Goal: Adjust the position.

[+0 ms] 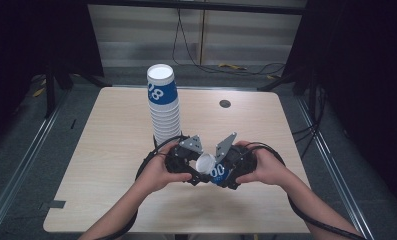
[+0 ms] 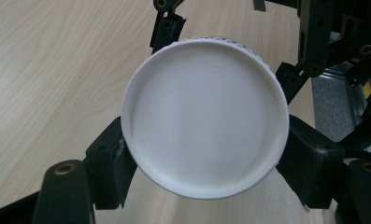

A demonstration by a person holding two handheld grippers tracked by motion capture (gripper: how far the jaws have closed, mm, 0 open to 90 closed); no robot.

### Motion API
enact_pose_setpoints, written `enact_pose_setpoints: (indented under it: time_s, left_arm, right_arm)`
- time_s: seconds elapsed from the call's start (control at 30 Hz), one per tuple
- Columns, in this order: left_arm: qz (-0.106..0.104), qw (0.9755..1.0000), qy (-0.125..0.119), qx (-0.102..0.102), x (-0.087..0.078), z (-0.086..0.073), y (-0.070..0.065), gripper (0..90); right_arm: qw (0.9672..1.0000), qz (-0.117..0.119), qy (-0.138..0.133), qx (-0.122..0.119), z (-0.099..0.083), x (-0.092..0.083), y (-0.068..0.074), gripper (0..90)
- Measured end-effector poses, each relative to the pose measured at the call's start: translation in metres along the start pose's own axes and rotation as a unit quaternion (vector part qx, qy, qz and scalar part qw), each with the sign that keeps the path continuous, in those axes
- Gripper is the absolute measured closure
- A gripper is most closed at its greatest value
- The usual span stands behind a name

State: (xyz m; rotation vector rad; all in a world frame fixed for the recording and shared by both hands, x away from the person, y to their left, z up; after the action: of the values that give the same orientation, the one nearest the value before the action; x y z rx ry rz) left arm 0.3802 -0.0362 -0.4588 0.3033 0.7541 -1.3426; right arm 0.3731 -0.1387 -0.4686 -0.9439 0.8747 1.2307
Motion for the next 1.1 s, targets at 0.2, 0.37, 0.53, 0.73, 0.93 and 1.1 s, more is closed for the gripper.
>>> enact_pose_setpoints:
  time_s: [0.2, 0.37, 0.53, 0.73, 0.93, 1.1]
  left_arm:
    - [-0.005, 0.9999, -0.005, -0.009, 0.003, -0.001, 0.0, 25.7]
    - [-0.012, 0.9999, -0.002, -0.003, 0.008, 0.0, -0.003, 24.6]
    - [-0.024, 0.9997, -0.008, -0.004, 0.005, 0.001, -0.006, 26.5]
    - [-0.023, 0.9996, -0.013, 0.007, 0.003, 0.003, -0.009, 27.4]
    - [-0.019, 0.9997, -0.017, 0.008, -0.003, 0.002, -0.008, 27.5]
    - [-0.011, 0.9998, -0.012, 0.01, -0.005, -0.001, -0.005, 27.5]
  right_arm:
    - [1.0, 0.003, -0.001, 0.002, 0.0, 0.002, 0.001, 20.4]
    - [0.9999, 0.007, -0.008, 0.0, 0.004, 0.002, 0.002, 20.0]
    - [0.9996, 0.016, -0.022, 0.006, 0.002, 0.002, 0.004, 17.9]
    - [0.9987, 0.026, -0.043, 0.009, 0.001, 0.003, 0.006, 15.8]
    - [0.9989, 0.031, -0.032, 0.015, -0.006, 0.006, 0.006, 13.1]
    - [0.9986, 0.032, -0.032, 0.029, -0.012, 0.007, 0.006, 13.1]
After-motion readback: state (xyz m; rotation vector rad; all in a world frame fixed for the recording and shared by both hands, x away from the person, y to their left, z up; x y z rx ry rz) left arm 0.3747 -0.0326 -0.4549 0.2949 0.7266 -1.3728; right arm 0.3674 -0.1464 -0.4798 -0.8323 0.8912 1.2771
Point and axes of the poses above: each handheld gripper's, and its own axes: x roughly forward along the jaws, z roughly out of its top, y roughly to its left, the point moved 8 cm from there along x, roughly forward along the jaws, and after that the axes turned 7 degrees about -x, right-handed, at the moved point
